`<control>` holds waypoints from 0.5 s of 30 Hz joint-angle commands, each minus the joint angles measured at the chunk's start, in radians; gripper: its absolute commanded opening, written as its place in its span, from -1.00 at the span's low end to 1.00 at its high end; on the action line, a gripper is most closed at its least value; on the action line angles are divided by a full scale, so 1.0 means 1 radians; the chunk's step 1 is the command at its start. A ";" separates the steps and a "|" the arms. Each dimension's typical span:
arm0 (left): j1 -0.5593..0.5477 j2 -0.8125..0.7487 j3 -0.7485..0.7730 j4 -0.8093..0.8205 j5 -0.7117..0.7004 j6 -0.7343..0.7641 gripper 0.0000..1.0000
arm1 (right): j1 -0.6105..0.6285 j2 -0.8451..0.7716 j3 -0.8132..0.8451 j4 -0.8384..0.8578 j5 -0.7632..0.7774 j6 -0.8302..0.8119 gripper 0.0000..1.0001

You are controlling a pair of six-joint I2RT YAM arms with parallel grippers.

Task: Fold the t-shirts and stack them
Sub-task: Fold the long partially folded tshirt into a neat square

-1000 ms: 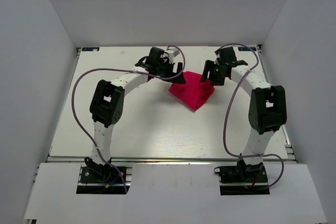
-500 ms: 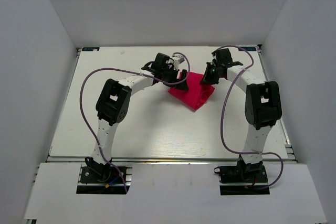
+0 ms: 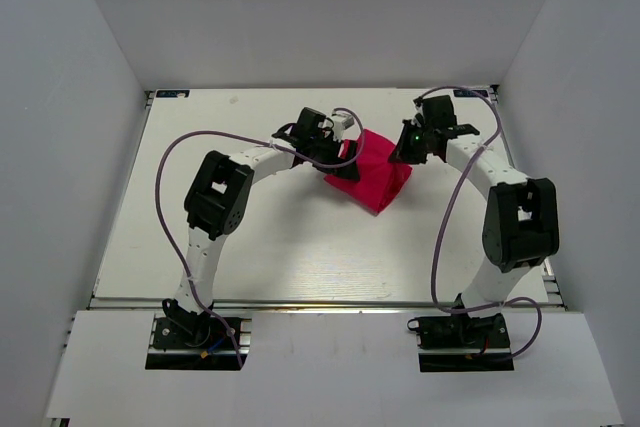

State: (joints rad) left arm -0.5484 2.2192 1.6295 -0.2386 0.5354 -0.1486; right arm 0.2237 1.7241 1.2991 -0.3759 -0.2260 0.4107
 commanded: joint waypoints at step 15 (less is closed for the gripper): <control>-0.013 0.011 0.043 -0.119 -0.078 0.070 0.99 | -0.070 0.143 0.160 -0.072 0.248 -0.150 0.81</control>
State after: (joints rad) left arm -0.5606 2.2204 1.6451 -0.2916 0.4988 -0.1001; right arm 0.1547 1.9293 1.4044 -0.4465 0.0246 0.3092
